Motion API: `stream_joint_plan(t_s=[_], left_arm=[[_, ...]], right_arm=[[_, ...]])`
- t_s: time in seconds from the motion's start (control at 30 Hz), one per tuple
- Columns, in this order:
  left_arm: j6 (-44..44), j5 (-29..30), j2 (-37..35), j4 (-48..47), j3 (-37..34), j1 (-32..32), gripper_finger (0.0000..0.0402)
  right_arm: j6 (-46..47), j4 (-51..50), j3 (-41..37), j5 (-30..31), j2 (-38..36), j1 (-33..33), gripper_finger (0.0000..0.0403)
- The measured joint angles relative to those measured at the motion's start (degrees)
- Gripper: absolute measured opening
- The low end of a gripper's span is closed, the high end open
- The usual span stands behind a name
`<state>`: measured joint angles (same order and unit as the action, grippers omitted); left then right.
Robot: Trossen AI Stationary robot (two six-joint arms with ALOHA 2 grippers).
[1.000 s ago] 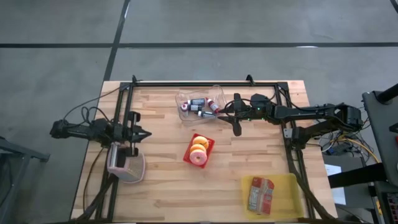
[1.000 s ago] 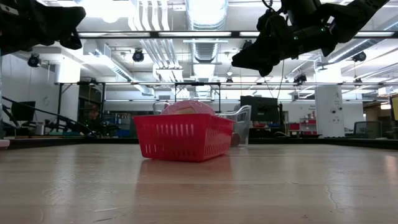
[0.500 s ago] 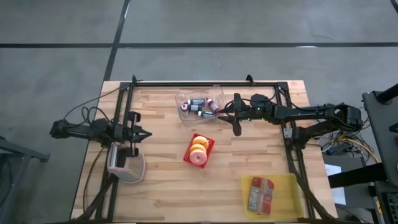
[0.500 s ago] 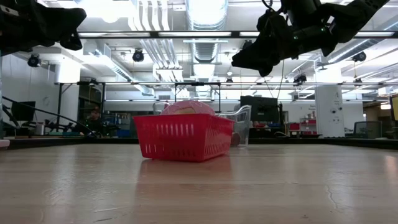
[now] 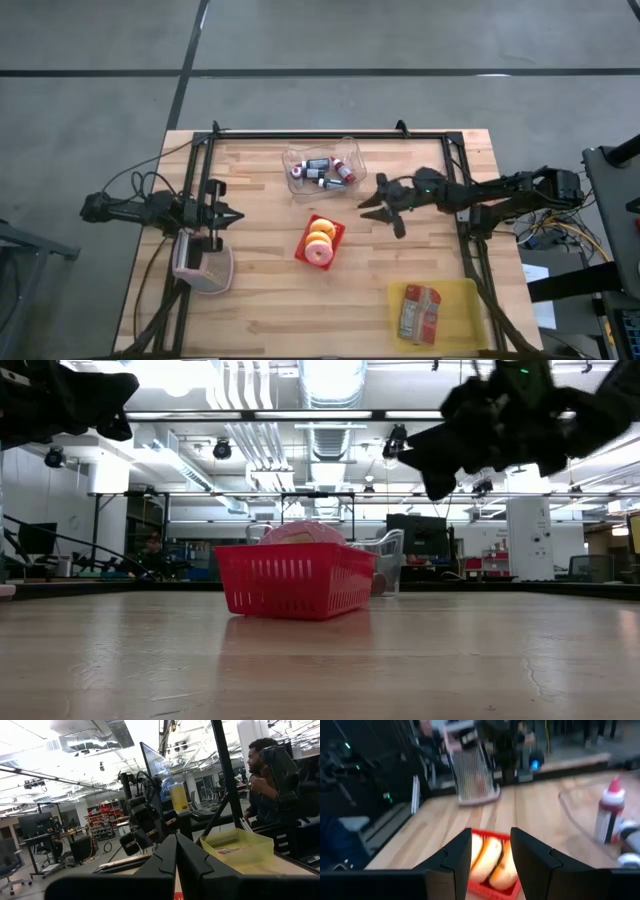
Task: Pick & Place Food Item
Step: Return to Home Position
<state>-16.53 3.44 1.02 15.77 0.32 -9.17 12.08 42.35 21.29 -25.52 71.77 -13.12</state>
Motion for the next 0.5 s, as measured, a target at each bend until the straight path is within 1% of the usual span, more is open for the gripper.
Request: stream_joint_plan(t_s=[0.1, 0.2, 0.3, 0.43, 0.5], left_arm=[[0.0, 0.0, 0.0, 0.0, 0.0, 0.0, 0.0012], [0.0, 0.0, 0.0, 0.0, 0.0, 0.0, 0.0010], [0.0, 0.0, 0.0, 0.0, 0.0, 0.0, 0.0009], [0.0, 0.0, 0.0, 0.0, 0.0, 0.0, 0.0011], [0.0, 0.1, 0.0, 0.0, 0.0, 0.0, 0.0012]], right_arm=[[0.0, 11.5, -5.8, 0.1, -0.1, 0.0, 0.0130], [0.0, 18.5, -11.2, 0.0, -0.1, -0.4, 0.0130], [1.4, 23.1, -15.5, 0.1, -0.2, -2.1, 0.0130], [5.0, 29.7, -20.4, 0.1, -0.2, -6.1, 0.0130], [6.2, 30.5, -20.8, -1.1, -0.4, -8.3, 0.0130]])
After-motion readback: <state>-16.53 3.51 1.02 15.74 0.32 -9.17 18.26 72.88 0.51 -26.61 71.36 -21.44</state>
